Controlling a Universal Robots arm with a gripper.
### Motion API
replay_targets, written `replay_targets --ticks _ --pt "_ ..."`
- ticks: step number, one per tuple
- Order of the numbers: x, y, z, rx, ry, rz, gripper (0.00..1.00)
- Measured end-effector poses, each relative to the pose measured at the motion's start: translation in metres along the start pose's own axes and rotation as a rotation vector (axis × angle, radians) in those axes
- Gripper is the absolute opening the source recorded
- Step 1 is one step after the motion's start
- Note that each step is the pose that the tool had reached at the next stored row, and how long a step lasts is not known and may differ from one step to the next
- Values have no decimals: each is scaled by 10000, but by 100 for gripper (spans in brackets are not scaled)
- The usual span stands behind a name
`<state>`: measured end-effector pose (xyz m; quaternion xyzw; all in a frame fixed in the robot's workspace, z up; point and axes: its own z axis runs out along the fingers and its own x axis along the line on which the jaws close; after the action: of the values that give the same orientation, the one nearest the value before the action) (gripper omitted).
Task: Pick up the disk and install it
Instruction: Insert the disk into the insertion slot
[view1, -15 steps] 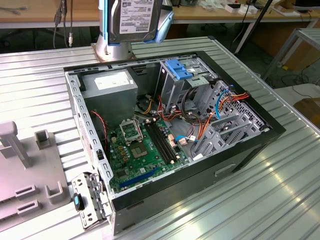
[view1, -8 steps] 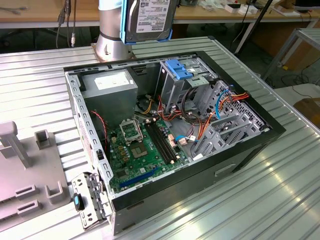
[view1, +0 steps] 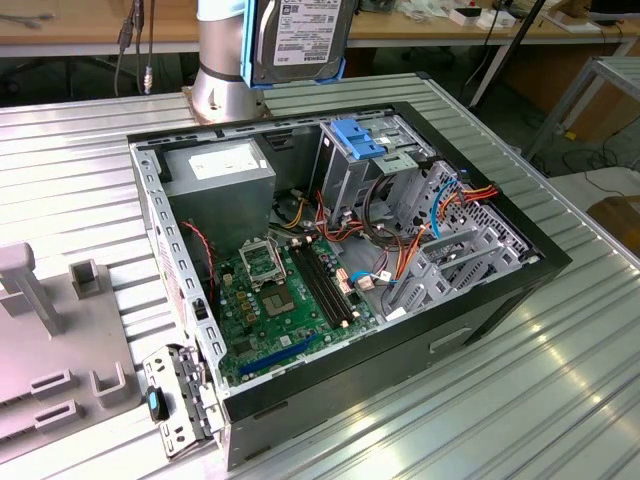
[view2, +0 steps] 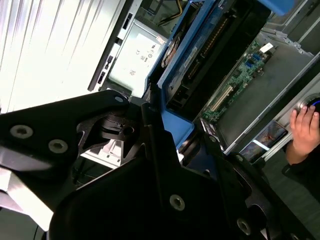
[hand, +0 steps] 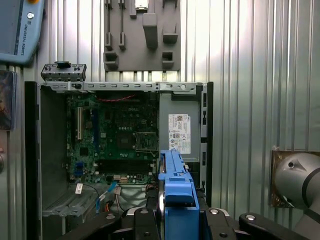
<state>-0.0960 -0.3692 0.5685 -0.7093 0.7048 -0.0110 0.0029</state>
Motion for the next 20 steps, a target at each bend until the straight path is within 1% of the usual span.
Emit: replay_targets --ticks 3,6,9,10,12,14,19,20 --pt "2 -2 0 -1 1 -1 37" --pt "28 -5 1 0 3 0 37" --pt "100 -8 4 0 10 0 37" --pt "175 -7 8 0 12 0 37" --pt "295 -10 14 -3 18 0 37" --pt "386 -13 19 -6 21 -1 37" --pt "568 -21 28 -22 52 -1 37" --pt "630 -22 33 -23 54 -2 37"
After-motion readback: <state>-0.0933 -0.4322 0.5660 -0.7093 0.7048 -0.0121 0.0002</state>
